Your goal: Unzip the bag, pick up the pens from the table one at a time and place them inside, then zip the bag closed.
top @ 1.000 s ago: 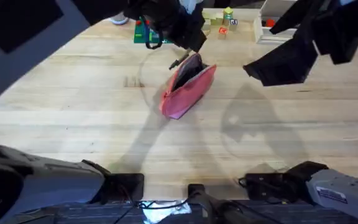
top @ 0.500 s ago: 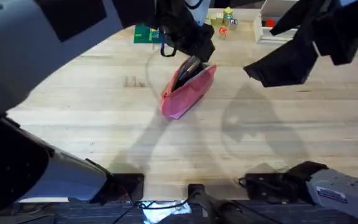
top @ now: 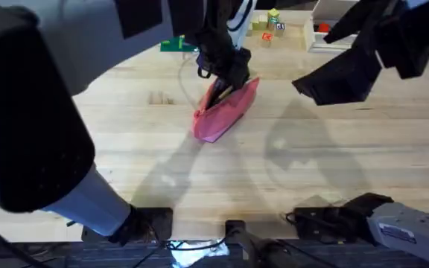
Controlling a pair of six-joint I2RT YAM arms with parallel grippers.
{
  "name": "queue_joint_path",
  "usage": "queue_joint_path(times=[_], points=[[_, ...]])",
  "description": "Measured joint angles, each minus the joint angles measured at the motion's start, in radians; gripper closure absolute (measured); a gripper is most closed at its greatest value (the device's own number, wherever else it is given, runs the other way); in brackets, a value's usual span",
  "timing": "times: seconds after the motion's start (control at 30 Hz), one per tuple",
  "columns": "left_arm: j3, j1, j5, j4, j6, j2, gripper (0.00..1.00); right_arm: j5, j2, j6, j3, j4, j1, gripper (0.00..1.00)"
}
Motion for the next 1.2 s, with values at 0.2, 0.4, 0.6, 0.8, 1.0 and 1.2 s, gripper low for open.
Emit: queue_joint_path(times=[0.2,0.4,0.6,0.8,1.0,1.2], points=[[0.0,0.0,-0.053,-0.097,0.025,0.006,0.957,0.0,0.0,0.0,0.0,-0.006,0.0,0.005],[0.0,0.0,-0.087,-0.129,0.047,0.006,0.957,0.0,0.0,0.0,0.0,-0.006,0.0,0.006],[0.0,0.0,-0.089,-0.125,0.047,0.006,0.957,0.0,0.0,0.0,0.0,-0.006,0.0,0.005],[0.0,0.0,-0.093,-0.119,0.055,0.006,0.77,0.0,0.0,0.0,0.0,-0.006,0.0,0.005],[0.0,-0.002,-0.079,-0.104,0.051,0.006,0.017,0.0,0.0,0.0,0.0,-0.006,0.0,0.005],[0.0,-0.005,-0.075,-0.104,0.051,0.006,0.008,0.0,0.0,0.0,0.0,-0.006,0.0,0.005]])
